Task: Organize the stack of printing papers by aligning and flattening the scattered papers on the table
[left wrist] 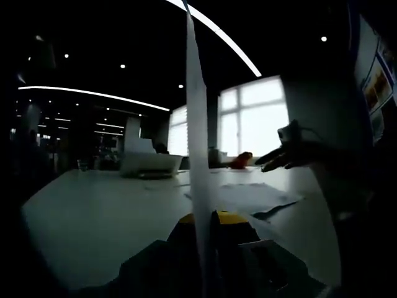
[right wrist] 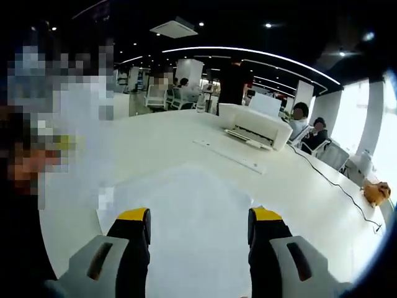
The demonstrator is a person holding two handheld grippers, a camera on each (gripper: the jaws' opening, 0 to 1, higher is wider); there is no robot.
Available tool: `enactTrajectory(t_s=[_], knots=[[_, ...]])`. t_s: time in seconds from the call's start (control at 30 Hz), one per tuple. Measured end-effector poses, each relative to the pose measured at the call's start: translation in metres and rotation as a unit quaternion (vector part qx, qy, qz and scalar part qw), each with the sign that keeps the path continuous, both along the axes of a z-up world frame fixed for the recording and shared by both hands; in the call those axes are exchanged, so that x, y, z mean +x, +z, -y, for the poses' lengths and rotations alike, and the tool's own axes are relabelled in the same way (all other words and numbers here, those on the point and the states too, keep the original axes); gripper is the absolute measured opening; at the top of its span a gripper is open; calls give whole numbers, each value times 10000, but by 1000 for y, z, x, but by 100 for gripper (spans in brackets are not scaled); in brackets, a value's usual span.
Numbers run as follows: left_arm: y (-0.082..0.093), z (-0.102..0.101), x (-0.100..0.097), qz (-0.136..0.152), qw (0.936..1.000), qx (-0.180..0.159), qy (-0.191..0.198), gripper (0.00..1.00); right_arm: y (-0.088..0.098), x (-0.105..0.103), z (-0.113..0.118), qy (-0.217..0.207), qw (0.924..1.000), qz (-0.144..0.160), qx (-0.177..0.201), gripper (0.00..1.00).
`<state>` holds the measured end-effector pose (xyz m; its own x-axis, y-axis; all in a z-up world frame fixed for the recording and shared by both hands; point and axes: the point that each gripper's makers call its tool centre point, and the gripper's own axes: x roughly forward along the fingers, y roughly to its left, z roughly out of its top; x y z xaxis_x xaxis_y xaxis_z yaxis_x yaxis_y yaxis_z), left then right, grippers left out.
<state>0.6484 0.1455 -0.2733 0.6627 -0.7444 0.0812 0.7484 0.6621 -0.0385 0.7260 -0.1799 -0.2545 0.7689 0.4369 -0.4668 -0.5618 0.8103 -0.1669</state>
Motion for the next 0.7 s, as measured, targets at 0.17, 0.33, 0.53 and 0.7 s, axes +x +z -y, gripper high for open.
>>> enactTrajectory(t_s=[0.17, 0.33, 0.53, 0.7], knots=[[0, 0, 0, -5, 10000, -19, -4, 6, -1, 6, 2, -37, 10000, -26, -34, 59], [0, 0, 0, -6, 10000, -19, -12, 6, -2, 11, 4, -82, 10000, -51, -12, 59], [0, -1, 1, -11, 10000, -11, -15, 6, -2, 17, 5, -141, 9999, -4, 38, 58], [0, -1, 1, -10, 10000, -28, -12, 6, 0, 20, 7, -182, 9998, 45, 39, 57]])
